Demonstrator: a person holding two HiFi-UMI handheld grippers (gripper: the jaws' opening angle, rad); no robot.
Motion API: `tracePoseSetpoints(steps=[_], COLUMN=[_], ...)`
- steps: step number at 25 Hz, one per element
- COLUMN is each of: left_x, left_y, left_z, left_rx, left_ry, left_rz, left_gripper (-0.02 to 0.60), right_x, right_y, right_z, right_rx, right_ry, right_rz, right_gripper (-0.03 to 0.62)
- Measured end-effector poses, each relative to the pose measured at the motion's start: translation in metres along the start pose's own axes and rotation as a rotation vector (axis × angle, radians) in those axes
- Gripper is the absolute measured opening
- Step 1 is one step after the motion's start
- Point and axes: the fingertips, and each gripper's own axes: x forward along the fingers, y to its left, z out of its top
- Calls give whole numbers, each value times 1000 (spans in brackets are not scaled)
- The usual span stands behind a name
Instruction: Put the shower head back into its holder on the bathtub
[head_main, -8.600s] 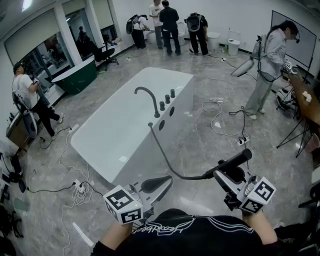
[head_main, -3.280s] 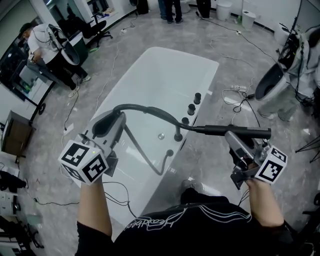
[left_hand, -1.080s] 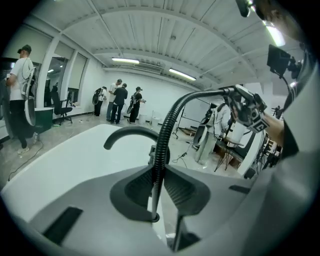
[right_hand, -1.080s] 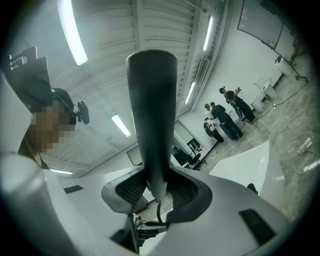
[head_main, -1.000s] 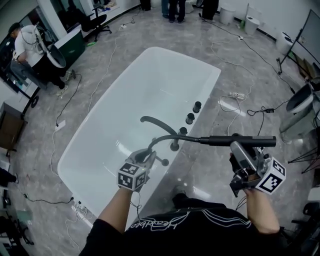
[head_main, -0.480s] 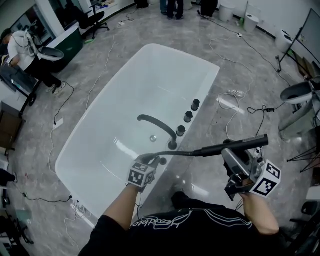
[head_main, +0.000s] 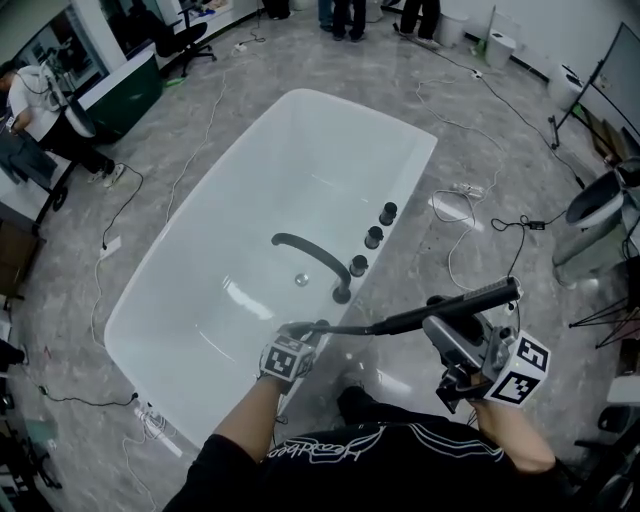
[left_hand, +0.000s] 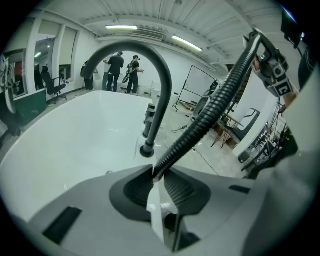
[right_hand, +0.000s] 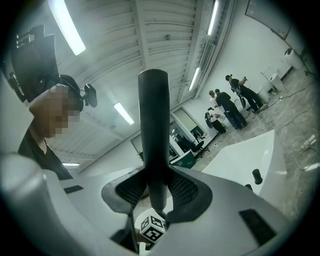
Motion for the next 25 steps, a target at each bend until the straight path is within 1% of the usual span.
tracePoseSetpoints(steps=[2,4,8,10,11,15,19,20,21,23,24,25], left_x=[5,9,12,10,6,-29,-77,-92,-107,-139,-154,-169], left_y=[-2,-6,-18,-22,-24,-27,-39,-43,-46,-50,-53,-58], left_z=[-2,-7,-21,-27,-27,-16,0,7,15,31,39,47], left_rx=[-25,-32,-51,-72,-88,-163,-205,-211,-216,-237,-255,-271], left_ry=[18,45,94,90,73,-43,-169,-211,-257,-355,-400,-440], left_rz=[-14,-27,-73,-78,-79,-100,-167,-179,-182,-188,-204,-226], left_gripper=[66,83,171,179,179,178,175,158,122,29,14,14], right_x=[4,7,13,15,16,28,42,44,47,55,60,65], right_y=[-1,-1,0,1,1,4,4,2,0,-3,-4,-5], right_z=[-1,-4,-9,-10,-11,-20,-35,-39,-44,-54,-60,-67], right_rx=[22,27,-16,-21,-20,-51,-122,-132,-137,-152,-167,-185], right_ry=[-3,2,37,50,57,86,130,141,152,178,195,212], right_rz=[9,10,3,7,9,-4,-11,-15,-19,-20,-17,-15], right_gripper=[135,135,136,135,135,135,135,135,136,135,135,135])
